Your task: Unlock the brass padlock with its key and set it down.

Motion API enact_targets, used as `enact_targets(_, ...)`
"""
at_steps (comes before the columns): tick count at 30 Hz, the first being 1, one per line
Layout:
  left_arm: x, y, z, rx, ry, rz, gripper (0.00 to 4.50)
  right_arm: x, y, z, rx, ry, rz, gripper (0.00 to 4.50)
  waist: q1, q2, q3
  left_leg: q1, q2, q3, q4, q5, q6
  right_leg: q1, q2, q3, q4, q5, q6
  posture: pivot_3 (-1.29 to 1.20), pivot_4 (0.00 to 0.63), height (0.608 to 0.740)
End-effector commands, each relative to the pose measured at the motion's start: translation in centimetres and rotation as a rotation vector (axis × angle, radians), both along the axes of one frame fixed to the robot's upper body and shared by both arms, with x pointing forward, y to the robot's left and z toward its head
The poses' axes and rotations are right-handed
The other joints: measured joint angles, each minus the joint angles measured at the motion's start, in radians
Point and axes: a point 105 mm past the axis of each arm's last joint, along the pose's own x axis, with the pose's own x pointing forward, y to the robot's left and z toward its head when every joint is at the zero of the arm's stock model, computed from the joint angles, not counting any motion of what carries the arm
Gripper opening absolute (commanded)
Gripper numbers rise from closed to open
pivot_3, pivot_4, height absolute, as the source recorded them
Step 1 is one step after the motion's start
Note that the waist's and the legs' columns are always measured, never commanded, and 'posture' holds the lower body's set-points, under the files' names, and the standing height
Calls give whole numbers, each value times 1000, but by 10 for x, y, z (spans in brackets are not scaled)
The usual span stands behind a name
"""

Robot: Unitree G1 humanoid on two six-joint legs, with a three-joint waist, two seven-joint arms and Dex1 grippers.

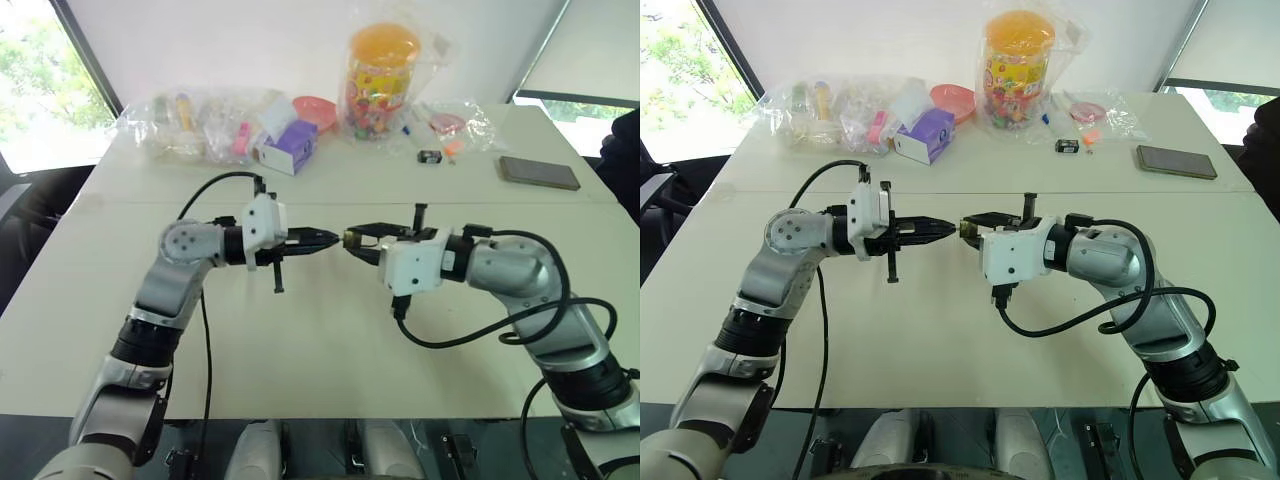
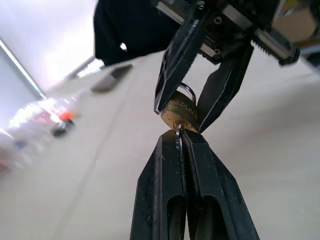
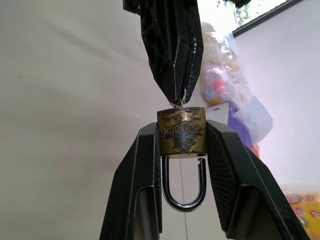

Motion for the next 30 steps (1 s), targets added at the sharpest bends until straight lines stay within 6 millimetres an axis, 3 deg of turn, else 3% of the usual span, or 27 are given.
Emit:
enact_targets(1,-1,-1,4,-20,-145,-12,43,-16,14,16,38,-55,94,692,-1,0,0,0,0,0,0,0,0,0,0,0,0,0,0,0,150,740)
enact_targets(2,0,-1,4,-30,-139,-11,43,-15,14,16,37,-55,95,692,-1,0,0,0,0,0,0,0,0,0,0,0,0,0,0,0,150,740)
enact_targets(6,13,5,-7,-77,287,59,43,-15,14,16,35,-56,95,692,-1,0,0,0,0,0,0,0,0,0,0,0,0,0,0,0,150,740)
enact_targets(8,10,15,-12,-104,720,37,43,-14,14,16,31,-56,96,692,-2,-1,0,0,0,0,0,0,0,0,0,0,0,0,0,0,150,740)
enact_targets(11,-8,24,-4,-121,1098,-62,958,-13,14,15,29,-56,95,692,-13,0,1,1,1,-1,0,0,0,0,2,0,1,0,0,0,150,740)
enact_targets(16,-7,28,12,-190,1229,-88,3346,-13,13,15,31,-58,94,692,-1,-1,2,0,1,-2,0,0,0,-1,2,0,3,0,0,0,150,740)
enact_targets(20,-2,20,15,-241,1241,-80,3346,-13,14,16,28,-60,96,692,-1,-1,2,0,0,-2,1,0,0,0,0,0,2,0,0,0,150,740)
enact_targets(30,0,-4,1,-181,1152,-42,3346,-15,15,17,30,-64,99,692,-2,-1,2,0,0,-2,1,1,-1,0,0,1,3,0,0,0,150,740)
